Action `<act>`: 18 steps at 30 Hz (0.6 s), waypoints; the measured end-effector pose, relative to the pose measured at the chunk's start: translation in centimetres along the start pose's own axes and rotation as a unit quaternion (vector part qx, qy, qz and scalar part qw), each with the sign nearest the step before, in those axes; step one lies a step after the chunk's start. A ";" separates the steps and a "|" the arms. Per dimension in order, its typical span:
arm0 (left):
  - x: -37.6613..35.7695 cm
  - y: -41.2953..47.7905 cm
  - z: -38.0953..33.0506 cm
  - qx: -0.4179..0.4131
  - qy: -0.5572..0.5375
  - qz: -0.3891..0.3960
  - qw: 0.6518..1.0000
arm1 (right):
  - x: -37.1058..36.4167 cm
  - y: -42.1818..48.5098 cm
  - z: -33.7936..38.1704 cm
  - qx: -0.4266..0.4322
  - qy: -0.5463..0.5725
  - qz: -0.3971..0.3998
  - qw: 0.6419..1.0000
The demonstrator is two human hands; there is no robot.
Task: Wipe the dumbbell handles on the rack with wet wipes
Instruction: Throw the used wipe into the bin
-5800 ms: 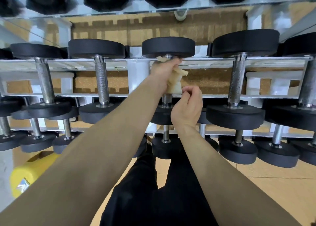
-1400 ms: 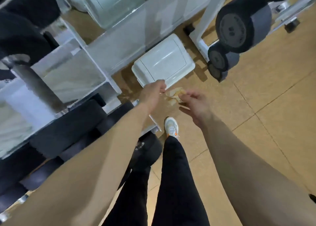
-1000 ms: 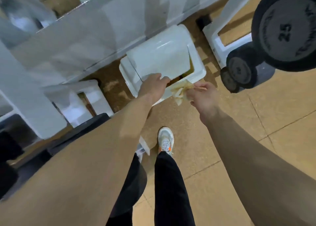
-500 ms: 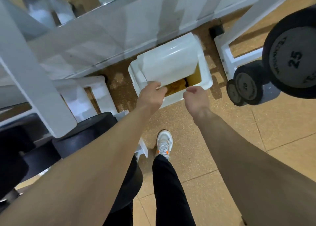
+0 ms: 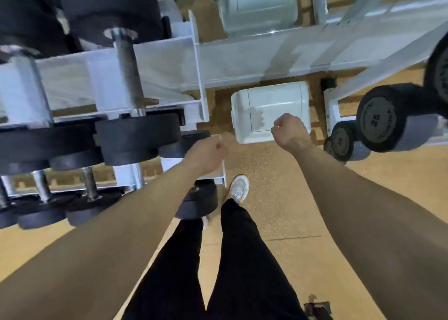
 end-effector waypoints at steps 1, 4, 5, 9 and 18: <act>0.9 -1.7 0.6 0.000 0.002 -0.006 1.000 | 0.4 -1.3 1.1 0.016 -0.014 0.009 1.000; 3.4 -7.1 2.9 0.011 -0.001 -0.044 0.999 | 0.5 -5.9 4.2 0.060 -0.040 0.018 0.997; 4.1 -8.9 3.9 0.016 -0.001 -0.059 0.998 | 0.2 -7.5 5.2 0.073 -0.052 0.019 0.996; 5.4 -15.9 9.1 0.039 -0.060 -0.123 0.990 | -3.0 -14.6 8.5 0.149 -0.123 0.034 0.981; 4.2 -34.6 25.0 0.112 -0.149 -0.237 0.954 | -16.4 -32.8 15.3 0.310 -0.279 0.074 0.906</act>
Point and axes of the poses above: each hand's wrist, its own y-axis towards the middle knuckle, its own x-axis out of the back of the hand, z = x × y, the point moved 1 cm from there along y, towards the middle knuckle, and after that the axes turned 7 degrees about -x, right-handed, at the moved point
